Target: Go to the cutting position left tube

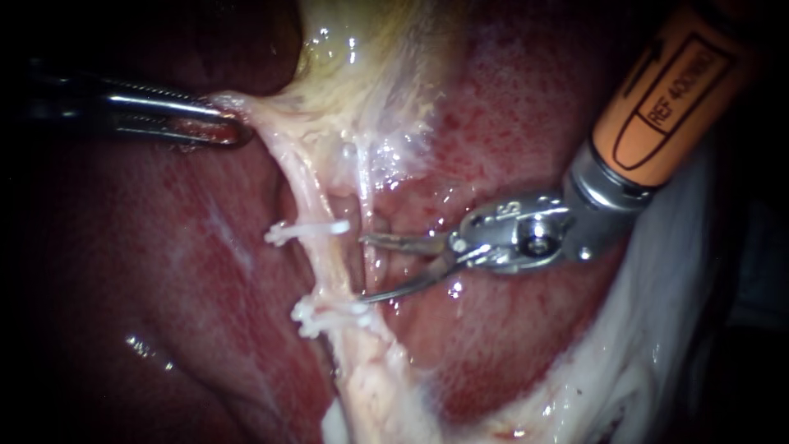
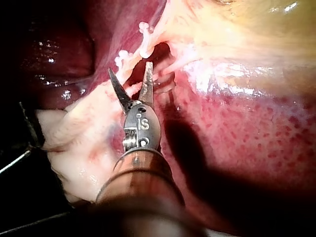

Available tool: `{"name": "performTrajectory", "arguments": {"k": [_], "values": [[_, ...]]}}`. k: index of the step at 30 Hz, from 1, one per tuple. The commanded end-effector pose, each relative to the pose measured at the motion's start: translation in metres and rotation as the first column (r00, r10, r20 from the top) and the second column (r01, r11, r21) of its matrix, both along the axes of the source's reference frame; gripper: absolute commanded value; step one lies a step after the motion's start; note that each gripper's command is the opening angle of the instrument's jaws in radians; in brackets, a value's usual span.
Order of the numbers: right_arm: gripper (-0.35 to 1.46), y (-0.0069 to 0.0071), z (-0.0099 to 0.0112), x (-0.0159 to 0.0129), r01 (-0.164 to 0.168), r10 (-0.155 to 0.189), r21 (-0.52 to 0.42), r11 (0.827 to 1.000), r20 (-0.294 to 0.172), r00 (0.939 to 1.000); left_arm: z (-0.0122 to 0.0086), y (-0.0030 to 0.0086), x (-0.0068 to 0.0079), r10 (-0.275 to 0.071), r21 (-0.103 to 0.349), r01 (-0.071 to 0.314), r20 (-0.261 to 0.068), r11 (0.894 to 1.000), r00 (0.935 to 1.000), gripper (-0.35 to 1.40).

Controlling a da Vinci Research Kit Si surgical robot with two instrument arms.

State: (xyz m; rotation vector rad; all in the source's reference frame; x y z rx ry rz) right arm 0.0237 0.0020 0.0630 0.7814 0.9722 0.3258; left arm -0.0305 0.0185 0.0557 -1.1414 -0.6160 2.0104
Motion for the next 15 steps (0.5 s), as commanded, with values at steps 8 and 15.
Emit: {"name": "performTrajectory", "arguments": {"k": [8,15], "values": [[1.45,-0.0014,0.0034,0.0004,0.035,-0.036,0.052,0.998,0.016,0.9992,0.0001,0.0,0.0,0.001,0.0,-0.001,0.001,1.0,1.0,-0.35],[1.45,-0.0014,0.0043,0.0006,0.049,-0.049,0.057,0.997,0.013,0.9987,0.0002,-0.0001,-0.0001,0.001,-0.001,-0.001,0.0,1.0,1.0,-0.35]]}}
